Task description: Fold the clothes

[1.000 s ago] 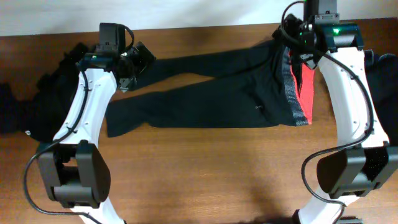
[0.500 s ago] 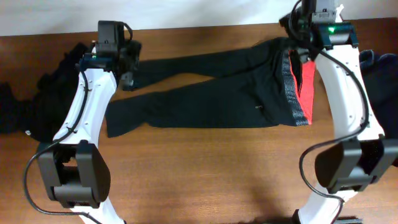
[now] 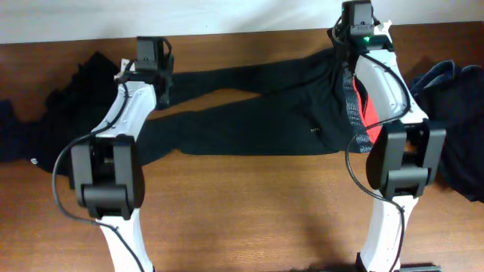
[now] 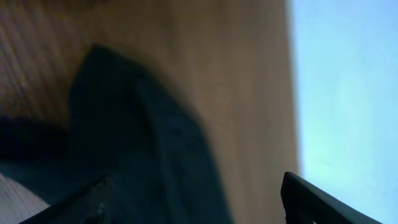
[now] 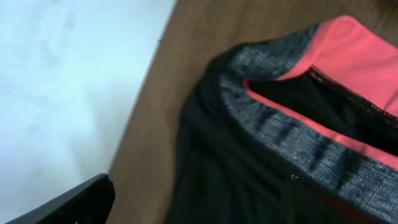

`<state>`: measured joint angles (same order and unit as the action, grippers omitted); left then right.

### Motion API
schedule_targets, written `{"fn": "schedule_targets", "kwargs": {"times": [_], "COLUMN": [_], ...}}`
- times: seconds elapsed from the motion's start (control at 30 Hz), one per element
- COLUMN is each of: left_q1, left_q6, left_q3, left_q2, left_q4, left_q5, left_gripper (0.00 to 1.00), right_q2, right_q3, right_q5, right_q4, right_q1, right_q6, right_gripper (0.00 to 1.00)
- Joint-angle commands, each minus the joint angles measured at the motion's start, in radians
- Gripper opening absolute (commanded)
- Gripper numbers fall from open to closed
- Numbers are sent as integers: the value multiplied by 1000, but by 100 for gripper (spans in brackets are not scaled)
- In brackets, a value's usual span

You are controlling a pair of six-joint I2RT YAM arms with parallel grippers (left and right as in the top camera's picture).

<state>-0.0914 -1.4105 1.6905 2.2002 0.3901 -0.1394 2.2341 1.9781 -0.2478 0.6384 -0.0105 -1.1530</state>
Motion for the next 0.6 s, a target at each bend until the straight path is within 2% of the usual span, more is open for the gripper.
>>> {"fn": "schedule_targets", "kwargs": {"times": [0.0, 0.23, 0.4, 0.57], "left_q1": [2, 2, 2, 2], "left_q6": [13, 13, 13, 13], "left_q3": [8, 8, 8, 8], "left_q2": [62, 93, 93, 93], "left_q4": [-5, 23, 28, 39], "left_q5": [-16, -16, -16, -16], "left_gripper": [86, 87, 87, 87], "right_q2": [24, 26, 30, 42], "right_q3": [1, 1, 1, 1], "right_q5": [-45, 56, 137, 144], "right_q4": [1, 90, 140, 147], "right_q1": [35, 129, 178, 189], "right_q6": [-7, -16, -97, -134], "right_gripper": [91, 89, 85, 85]}}
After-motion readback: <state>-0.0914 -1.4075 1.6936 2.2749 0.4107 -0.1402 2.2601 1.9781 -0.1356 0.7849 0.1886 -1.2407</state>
